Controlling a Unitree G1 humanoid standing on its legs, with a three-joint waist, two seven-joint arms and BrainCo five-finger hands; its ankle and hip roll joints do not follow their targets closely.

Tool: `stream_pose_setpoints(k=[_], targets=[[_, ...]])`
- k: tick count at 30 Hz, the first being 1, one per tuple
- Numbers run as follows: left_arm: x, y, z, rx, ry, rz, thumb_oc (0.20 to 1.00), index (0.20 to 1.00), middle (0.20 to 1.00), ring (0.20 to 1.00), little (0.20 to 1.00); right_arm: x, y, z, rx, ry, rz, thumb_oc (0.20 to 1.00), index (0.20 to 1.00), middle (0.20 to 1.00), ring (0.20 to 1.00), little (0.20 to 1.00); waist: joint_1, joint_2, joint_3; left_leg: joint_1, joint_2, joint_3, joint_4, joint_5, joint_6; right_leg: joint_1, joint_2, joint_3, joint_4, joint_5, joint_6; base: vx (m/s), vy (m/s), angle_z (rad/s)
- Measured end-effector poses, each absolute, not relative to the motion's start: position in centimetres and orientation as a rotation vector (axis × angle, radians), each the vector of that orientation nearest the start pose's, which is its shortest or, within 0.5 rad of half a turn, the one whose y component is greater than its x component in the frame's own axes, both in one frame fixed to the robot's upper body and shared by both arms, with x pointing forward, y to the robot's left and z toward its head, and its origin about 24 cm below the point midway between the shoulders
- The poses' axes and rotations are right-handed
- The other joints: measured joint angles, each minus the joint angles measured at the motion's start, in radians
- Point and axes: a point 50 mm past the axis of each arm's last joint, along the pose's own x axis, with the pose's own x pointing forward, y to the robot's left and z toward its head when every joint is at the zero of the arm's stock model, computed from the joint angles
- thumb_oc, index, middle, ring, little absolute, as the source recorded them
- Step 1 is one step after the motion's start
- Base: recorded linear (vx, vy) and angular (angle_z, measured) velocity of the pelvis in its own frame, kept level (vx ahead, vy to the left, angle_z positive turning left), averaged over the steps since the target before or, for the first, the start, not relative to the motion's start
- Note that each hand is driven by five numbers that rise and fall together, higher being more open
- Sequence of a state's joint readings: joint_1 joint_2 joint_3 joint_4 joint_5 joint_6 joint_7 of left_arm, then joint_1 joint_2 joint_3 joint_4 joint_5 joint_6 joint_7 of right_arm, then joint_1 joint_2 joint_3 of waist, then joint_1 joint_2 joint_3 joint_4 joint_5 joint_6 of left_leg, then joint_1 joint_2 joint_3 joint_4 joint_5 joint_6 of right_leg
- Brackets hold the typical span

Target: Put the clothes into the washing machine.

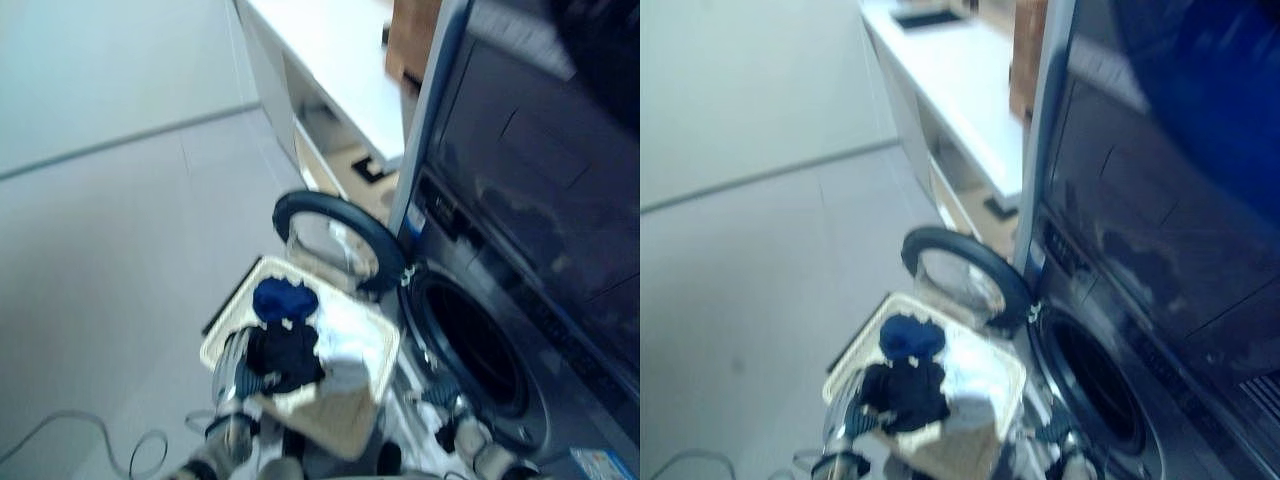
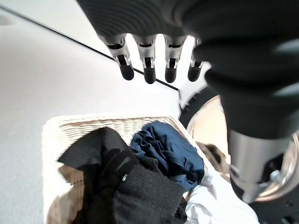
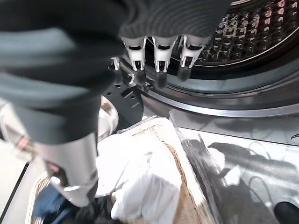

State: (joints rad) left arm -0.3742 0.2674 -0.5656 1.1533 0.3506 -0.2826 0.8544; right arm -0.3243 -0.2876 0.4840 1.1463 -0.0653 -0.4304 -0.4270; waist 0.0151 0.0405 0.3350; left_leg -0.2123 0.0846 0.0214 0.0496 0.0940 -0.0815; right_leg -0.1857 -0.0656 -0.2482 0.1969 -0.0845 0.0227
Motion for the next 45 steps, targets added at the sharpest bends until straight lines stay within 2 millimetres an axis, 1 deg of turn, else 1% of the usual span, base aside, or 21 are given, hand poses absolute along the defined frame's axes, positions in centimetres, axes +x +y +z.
stream_pose_setpoints(k=[1, 3, 5, 8, 9, 10, 11, 12, 13, 14, 15, 17, 18, 19, 22, 27, 30, 32, 35, 41, 45], targets=[[26.6, 18.2, -5.6, 1.023, 0.066, 0.188, 1.0, 1.0, 1.0, 1.0, 1.0, 25.8, -19.1, -6.8, -0.64, 0.278, -0.021, 1.0, 1.0, 1.0, 1.0, 1.0, -0.001, -0.001, 0.021, -0.013, 0.0, 0.0, -0.001, 0.004, 0.0, -0.026, -0.004, -0.002, 0.03, -0.01, -0.002, -0.12, -0.022, 0.05], [27.3, 18.2, -5.1, 1.051, 0.054, 0.2, 1.0, 1.0, 1.0, 1.0, 1.0, 26.7, -19.0, -6.0, -0.636, 0.244, -0.038, 1.0, 1.0, 1.0, 1.0, 1.0, 0.0, -0.003, 0.048, -0.043, -0.001, -0.002, 0.0, 0.011, -0.001, -0.075, -0.011, -0.001, 0.077, -0.025, -0.007, -0.14, -0.036, 0.03], [27.8, 18.3, -4.6, 1.066, 0.049, 0.215, 1.0, 1.0, 1.0, 1.0, 1.0, 27.9, -18.7, -5.0, -0.638, 0.201, -0.057, 1.0, 1.0, 1.0, 1.0, 1.0, 0.001, -0.009, 0.069, -0.104, 0.0, -0.006, 0.018, 0.019, -0.004, -0.148, -0.016, -0.003, 0.12, -0.034, -0.015, -0.16, -0.035, 0.02], [28.9, 18.3, -3.7, 1.076, 0.023, 0.232, 1.0, 1.0, 1.0, 1.0, 1.0, 29.4, -18.5, -3.6, -0.624, 0.163, -0.097, 1.0, 1.0, 1.0, 1.0, 1.0, 0.001, -0.018, 0.119, -0.142, -0.003, -0.008, 0.037, 0.026, -0.007, -0.193, -0.023, -0.003, 0.162, -0.039, -0.027, -0.11, -0.028, 0.02], [29.8, 18.3, -2.7, 1.079, -0.008, 0.245, 1.0, 1.0, 1.0, 1.0, 1.0, 30.3, -18.4, -2.8, -0.619, 0.141, -0.114, 1.0, 1.0, 1.0, 1.0, 1.0, 0.001, -0.024, 0.131, -0.173, -0.004, -0.009, 0.05, 0.026, -0.007, -0.227, -0.026, -0.002, 0.18, -0.042, -0.03, -0.07, -0.024, 0.0], [30.3, 18.3, -2.3, 1.08, -0.024, 0.251, 1.0, 1.0, 1.0, 1.0, 1.0, 30.7, -18.3, -2.4, -0.62, 0.13, -0.118, 1.0, 1.0, 1.0, 1.0, 1.0, 0.001, -0.026, 0.135, -0.187, -0.003, -0.01, 0.055, 0.026, -0.007, -0.241, -0.026, -0.001, 0.186, -0.042, -0.031, -0.1, -0.022, 0.0], [31.4, 18.3, -1.0, 1.086, -0.062, 0.271, 1.0, 1.0, 1.0, 1.0, 1.0, 31.7, -18.0, -1.3, -0.617, 0.1, -0.127, 1.0, 1.0, 1.0, 1.0, 1.0, 0.001, -0.033, 0.152, -0.211, -0.003, -0.01, 0.071, 0.026, -0.007, -0.265, -0.027, 0.001, 0.2, -0.042, -0.032, -0.06, -0.003, -0.01], [31.9, 18.3, -0.3, 1.089, -0.081, 0.282, 1.0, 1.0, 1.0, 1.0, 1.0, 32.1, -17.9, -0.8, -0.613, 0.084, -0.13, 1.0, 1.0, 1.0, 1.0, 1.0, 0.001, -0.037, 0.159, -0.221, -0.003, -0.011, 0.077, 0.026, -0.007, -0.277, -0.028, 0.002, 0.207, -0.042, -0.033, -0.12, 0.005, -0.02], [32.8, 18.3, 0.8, 1.094, -0.115, 0.302, 1.0, 1.0, 1.0, 1.0, 1.0, 32.7, -17.6, -0.1, -0.613, 0.06, -0.129, 1.0, 1.0, 1.0, 1.0, 1.0, 0.001, -0.042, 0.17, -0.241, -0.003, -0.011, 0.087, 0.026, -0.007, -0.297, -0.029, 0.005, 0.217, -0.041, -0.034, -0.11, 0.017, -0.03], [33.8, 18.3, 2.1, 1.098, -0.152, 0.323, 1.0, 1.0, 1.0, 1.0, 1.0, 33.7, -17.2, 1.2, -0.607, 0.022, -0.127, 1.0, 1.0, 1.0, 1.0, 1.0, 0.001, -0.047, 0.179, -0.259, -0.004, -0.011, 0.099, 0.026, -0.007, -0.315, -0.031, 0.007, 0.227, -0.041, -0.035, -0.11, 0.019, -0.03], [34.1, 18.3, 2.7, 1.099, -0.168, 0.331, 1.0, 1.0, 1.0, 1.0, 1.0, 34.0, -17.0, 1.6, -0.606, 0.008, -0.125, 1.0, 1.0, 1.0, 1.0, 1.0, 0.0, -0.047, 0.179, -0.273, -0.004, -0.011, 0.106, 0.026, -0.007, -0.328, -0.031, 0.007, 0.231, -0.039, -0.037, -0.07, 0.025, -0.04], [35.4, 18.7, 4.9, 1.111, -0.225, 0.373, 1.0, 1.0, 1.0, 1.0, 1.0, 34.9, -16.3, 3.0, -0.588, -0.041, -0.118, 1.0, 1.0, 1.0, 1.0, 1.0, 0.0, -0.053, 0.184, -0.307, -0.003, -0.01, 0.12, 0.026, -0.007, -0.362, -0.032, 0.012, 0.244, -0.036, -0.04, -0.07, 0.042, -0.04], [35.7, 18.8, 5.4, 1.115, -0.232, 0.384, 1.0, 1.0, 1.0, 1.0, 1.0, 35.1, -16.1, 3.5, -0.582, -0.057, -0.116, 1.0, 1.0, 1.0, 1.0, 1.0, -0.001, -0.056, 0.185, -0.314, -0.004, -0.01, 0.124, 0.026, -0.007, -0.37, -0.033, 0.013, 0.248, -0.036, -0.041, -0.07, 0.056, -0.05], [36.3, 19.1, 6.4, 1.104, -0.241, 0.415, 1.0, 1.0, 1.0, 1.0, 1.0, 35.4, -16.0, 3.9, -0.577, -0.071, -0.113, 1.0, 1.0, 1.0, 1.0, 1.0, 0.0, -0.06, 0.186, -0.337, -0.003, -0.01, 0.141, 0.023, -0.009, -0.391, -0.034, 0.016, 0.259, -0.036, -0.041, -0.04, 0.034, -0.03], [37.3, 20.0, 8.6, 1.092, -0.254, 0.488, 1.0, 1.0, 1.0, 1.0, 1.0, 36.1, -15.7, 5.1, -0.558, -0.1, -0.115, 1.0, 1.0, 1.0, 1.0, 1.0, -0.001, -0.066, 0.188, -0.403, -0.001, -0.011, 0.162, 0.024, -0.008, -0.453, -0.035, 0.019, 0.273, -0.029, -0.046, -0.05, 0.039, -0.01], [38.0, 20.4, 10.3, 1.074, -0.268, 0.535, 1.0, 1.0, 1.0, 1.0, 1.0, 36.4, -15.6, 5.6, -0.54, -0.112, -0.121, 1.0, 1.0, 1.0, 1.0, 1.0, -0.004, -0.086, 0.195, -0.46, 0.003, -0.009, 0.175, 0.024, -0.008, -0.507, -0.032, 0.022, 0.272, -0.018, -0.048, -0.02, 0.024, -0.05], [38.7, 21.3, 11.9, 1.085, -0.255, 0.587, 1.0, 1.0, 1.0, 1.0, 1.0, 36.7, -15.3, 6.4, -0.527, -0.133, -0.124, 1.0, 1.0, 1.0, 1.0, 1.0, -0.007, -0.104, 0.2, -0.5, 0.008, -0.006, 0.185, 0.025, -0.008, -0.545, -0.027, 0.022, 0.27, -0.011, -0.051, -0.01, 0.017, -0.06], [38.9, 21.8, 12.3, 1.093, -0.232, 0.599, 1.0, 1.0, 1.0, 1.0, 1.0, 36.9, -15.3, 6.7, -0.521, -0.141, -0.128, 1.0, 1.0, 1.0, 1.0, 1.0, -0.007, -0.109, 0.201, -0.513, 0.01, -0.004, 0.188, 0.025, -0.007, -0.557, -0.026, 0.022, 0.269, -0.009, -0.053, 0.0, 0.011, -0.04], [38.8, 23.1, 12.3, 1.118, -0.167, 0.616, 1.0, 1.0, 1.0, 1.0, 1.0, 37.3, -14.8, 7.4, -0.524, -0.164, -0.118, 1.0, 1.0, 1.0, 1.0, 1.0, -0.028, -0.121, 0.204, -0.521, 0.012, -0.002, 0.187, 0.024, -0.008, -0.563, -0.026, 0.022, 0.263, -0.007, -0.053, 0.0, 0.0, 0.0], [39.0, 23.2, 12.3, 1.121, -0.13, 0.595, 1.0, 1.0, 1.0, 1.0, 1.0, 37.3, -15.0, 7.5, -0.526, -0.166, -0.129, 1.0, 1.0, 1.0, 1.0, 1.0, -0.029, -0.122, 0.204, -0.537, 0.017, 0.001, 0.185, 0.023, -0.009, -0.579, -0.021, 0.022, 0.257, -0.005, -0.054, 0.01, 0.006, -0.02], [38.8, 23.1, 11.5, 1.126, -0.09, 0.57, 1.0, 1.0, 1.0, 1.0, 1.0, 37.2, -15.0, 7.3, -0.525, -0.162, -0.135, 1.0, 1.0, 1.0, 1.0, 1.0, -0.028, -0.122, 0.204, -0.552, 0.016, 0.0, 0.185, 0.023, -0.009, -0.59, -0.021, 0.019, 0.253, -0.004, -0.054, 0.01, -0.019, 0.01]])
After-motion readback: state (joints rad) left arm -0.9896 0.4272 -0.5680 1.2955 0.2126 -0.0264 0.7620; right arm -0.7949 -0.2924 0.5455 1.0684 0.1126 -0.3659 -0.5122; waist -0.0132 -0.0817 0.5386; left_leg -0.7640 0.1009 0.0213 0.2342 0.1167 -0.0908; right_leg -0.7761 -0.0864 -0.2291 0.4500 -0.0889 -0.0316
